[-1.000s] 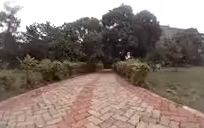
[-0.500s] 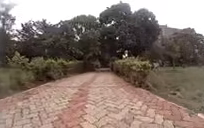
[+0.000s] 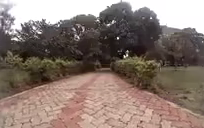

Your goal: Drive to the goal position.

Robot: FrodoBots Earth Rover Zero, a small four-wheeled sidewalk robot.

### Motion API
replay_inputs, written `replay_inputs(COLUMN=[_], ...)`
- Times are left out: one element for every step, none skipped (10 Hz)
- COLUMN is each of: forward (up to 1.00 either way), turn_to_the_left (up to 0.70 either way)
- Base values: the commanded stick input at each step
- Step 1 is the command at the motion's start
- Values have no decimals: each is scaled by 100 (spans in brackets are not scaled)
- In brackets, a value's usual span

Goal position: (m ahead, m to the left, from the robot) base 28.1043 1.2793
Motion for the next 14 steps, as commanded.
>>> replay_inputs(forward=[70, 70, 70, 70, 70, 70, 70, 70, 70, 70, 70, 70, 70, 70], turn_to_the_left=[0, 0, 0, 0, 0, 0, 0, 0, 0, 0, 0, 0, 0, 0])
